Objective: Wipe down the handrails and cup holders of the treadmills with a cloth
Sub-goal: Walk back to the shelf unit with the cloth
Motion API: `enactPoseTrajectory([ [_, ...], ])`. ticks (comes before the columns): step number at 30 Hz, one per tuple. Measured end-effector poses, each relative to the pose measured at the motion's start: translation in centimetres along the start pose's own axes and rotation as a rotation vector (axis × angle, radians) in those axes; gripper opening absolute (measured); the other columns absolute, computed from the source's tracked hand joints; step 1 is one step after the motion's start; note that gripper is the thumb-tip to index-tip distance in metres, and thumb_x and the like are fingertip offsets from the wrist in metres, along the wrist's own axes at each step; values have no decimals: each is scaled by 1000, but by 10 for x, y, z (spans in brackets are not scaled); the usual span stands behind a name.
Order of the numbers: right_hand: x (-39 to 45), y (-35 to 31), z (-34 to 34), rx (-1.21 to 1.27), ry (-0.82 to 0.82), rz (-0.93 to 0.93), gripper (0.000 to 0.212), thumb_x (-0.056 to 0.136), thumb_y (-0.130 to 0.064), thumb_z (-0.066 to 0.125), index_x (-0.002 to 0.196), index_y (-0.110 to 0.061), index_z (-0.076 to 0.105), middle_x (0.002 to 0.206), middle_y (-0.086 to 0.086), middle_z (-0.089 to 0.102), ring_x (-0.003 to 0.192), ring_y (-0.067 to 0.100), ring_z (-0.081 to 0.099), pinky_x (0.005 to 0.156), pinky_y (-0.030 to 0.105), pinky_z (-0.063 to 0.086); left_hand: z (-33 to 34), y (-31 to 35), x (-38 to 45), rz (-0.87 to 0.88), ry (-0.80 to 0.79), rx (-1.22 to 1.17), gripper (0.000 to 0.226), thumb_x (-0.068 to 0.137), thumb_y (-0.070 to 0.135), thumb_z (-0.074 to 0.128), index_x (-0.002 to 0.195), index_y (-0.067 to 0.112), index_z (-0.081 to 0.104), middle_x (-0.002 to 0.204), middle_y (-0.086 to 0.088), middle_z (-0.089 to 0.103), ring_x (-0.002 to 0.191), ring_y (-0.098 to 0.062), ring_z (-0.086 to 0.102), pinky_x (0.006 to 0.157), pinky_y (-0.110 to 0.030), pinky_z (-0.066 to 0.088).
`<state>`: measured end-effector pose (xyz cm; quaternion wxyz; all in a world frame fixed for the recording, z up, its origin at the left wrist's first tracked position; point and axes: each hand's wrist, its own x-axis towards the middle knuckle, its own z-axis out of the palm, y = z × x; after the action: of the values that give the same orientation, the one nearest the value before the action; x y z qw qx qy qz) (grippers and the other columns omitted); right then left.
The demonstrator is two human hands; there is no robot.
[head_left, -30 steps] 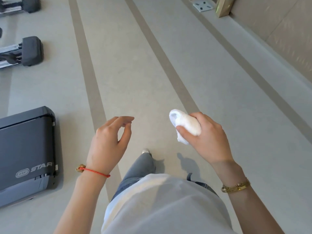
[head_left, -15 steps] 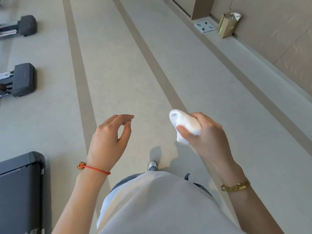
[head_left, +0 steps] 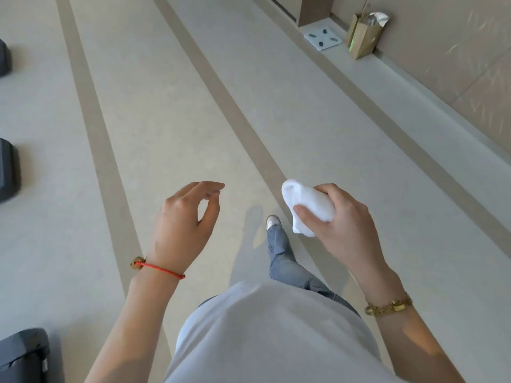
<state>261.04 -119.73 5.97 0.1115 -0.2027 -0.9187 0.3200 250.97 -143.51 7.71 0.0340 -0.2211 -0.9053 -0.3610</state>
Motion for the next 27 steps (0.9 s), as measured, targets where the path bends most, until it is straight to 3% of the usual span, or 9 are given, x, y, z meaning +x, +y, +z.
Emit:
enactPoseTrajectory([
  [3, 82, 6, 0, 11, 9, 6, 35, 80, -63, 61, 95, -33, 54, 85, -13, 61, 76, 7, 57, 60, 32, 50, 18, 0, 79, 7, 24, -12, 21, 94, 5, 58, 108, 11, 72, 97, 2, 71, 84, -10, 66, 79, -28, 51],
  [7, 193, 6, -4, -14, 1, -31, 33, 80, -62, 61, 94, -33, 54, 84, -14, 60, 75, 6, 55, 56, 26, 45, 37, -2, 180, -4, 56, -7, 21, 94, 5, 58, 108, 13, 72, 97, 4, 71, 68, 1, 59, 76, -32, 53],
  [9, 245, 3, -5, -28, -5, -61, 35, 79, -62, 61, 94, -32, 54, 84, -13, 59, 74, 7, 54, 55, 23, 43, 43, -5, 225, -13, 65, 5, 22, 94, 5, 57, 108, 13, 72, 96, 4, 71, 74, -1, 62, 76, -34, 53],
  [15, 380, -9, 5, -30, -47, -108, 34, 81, -61, 62, 96, -32, 55, 85, -13, 60, 75, 7, 55, 55, 24, 43, 55, -27, 336, -72, 110, 19, 22, 93, 7, 57, 107, 15, 72, 95, 6, 71, 66, 4, 56, 76, -24, 50],
  [21, 507, -17, 50, -24, -71, -120, 36, 79, -64, 61, 95, -32, 54, 84, -13, 60, 75, 7, 56, 56, 26, 46, 72, -70, 456, -101, 123, 18, 22, 93, 4, 58, 106, 13, 72, 95, 4, 72, 82, -13, 67, 77, -31, 53],
  [27, 657, -45, 92, -27, -63, -130, 36, 79, -65, 60, 94, -33, 54, 84, -14, 60, 75, 6, 56, 56, 27, 48, 72, -122, 606, -78, 149, 34, 21, 94, 7, 57, 108, 14, 72, 96, 4, 72, 85, -14, 67, 74, -37, 55],
])
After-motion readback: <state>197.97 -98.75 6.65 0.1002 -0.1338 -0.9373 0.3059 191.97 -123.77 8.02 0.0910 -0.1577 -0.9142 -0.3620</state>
